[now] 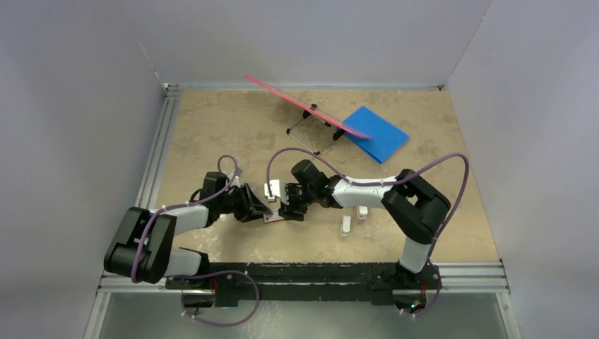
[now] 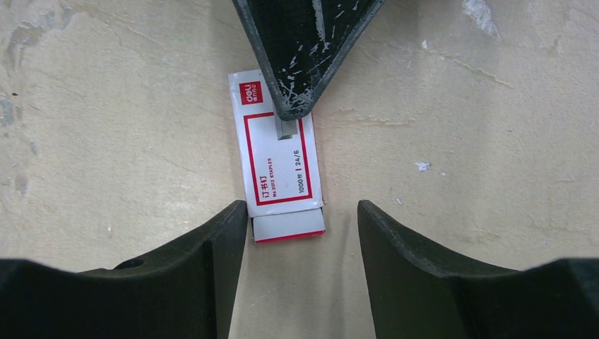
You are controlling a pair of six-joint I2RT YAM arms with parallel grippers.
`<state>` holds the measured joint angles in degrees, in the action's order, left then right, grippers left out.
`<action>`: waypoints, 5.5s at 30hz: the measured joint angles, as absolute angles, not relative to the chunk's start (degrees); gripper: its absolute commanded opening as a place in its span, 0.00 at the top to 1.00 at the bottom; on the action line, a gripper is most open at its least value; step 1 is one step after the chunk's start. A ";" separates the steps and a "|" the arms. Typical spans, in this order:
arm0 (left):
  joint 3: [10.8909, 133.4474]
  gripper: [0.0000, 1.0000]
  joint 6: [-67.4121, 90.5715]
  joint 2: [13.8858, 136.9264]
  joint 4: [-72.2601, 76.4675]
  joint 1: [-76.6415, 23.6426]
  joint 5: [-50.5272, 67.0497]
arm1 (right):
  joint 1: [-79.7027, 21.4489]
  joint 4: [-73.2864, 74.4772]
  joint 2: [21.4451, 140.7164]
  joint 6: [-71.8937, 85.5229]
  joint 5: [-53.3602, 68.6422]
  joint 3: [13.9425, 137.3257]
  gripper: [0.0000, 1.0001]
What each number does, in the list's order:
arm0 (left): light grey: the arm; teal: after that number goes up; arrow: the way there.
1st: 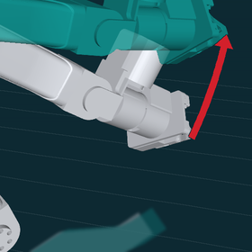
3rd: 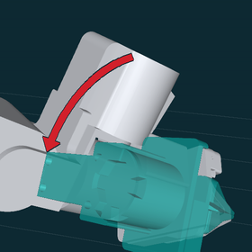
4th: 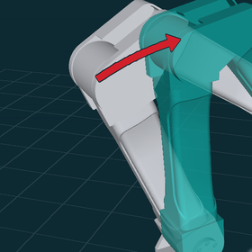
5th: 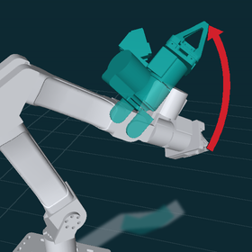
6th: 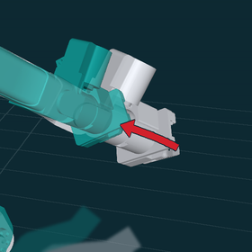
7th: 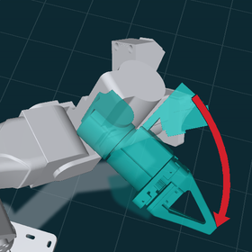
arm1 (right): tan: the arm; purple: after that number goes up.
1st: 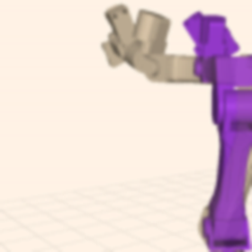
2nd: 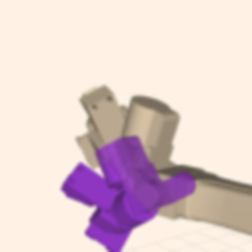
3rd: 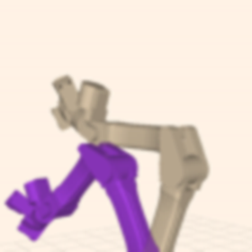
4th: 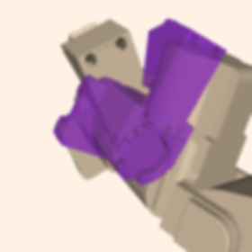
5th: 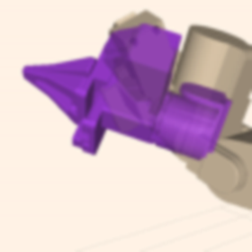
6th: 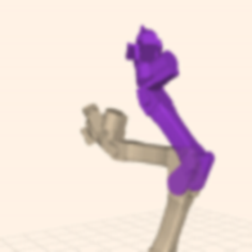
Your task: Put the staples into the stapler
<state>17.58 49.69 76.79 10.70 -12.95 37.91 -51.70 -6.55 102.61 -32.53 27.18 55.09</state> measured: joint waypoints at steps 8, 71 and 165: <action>17.69 0.67 49.69 76.79 9.45 -12.86 37.85 | -51.70 -3.38 103.09 -34.79 26.50 56.73 0.41; 18.13 0.81 48.34 72.69 3.36 -12.75 34.17 | -52.86 0.56 103.72 -31.90 24.58 57.60 0.55; 27.05 0.47 42.83 52.53 -21.69 -11.90 21.34 | -58.22 -19.11 70.76 13.61 6.07 44.18 0.28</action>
<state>27.05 42.83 52.53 -21.69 -11.90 21.34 -58.22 -19.11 70.76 13.61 6.07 44.18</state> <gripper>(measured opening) 0.530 0.734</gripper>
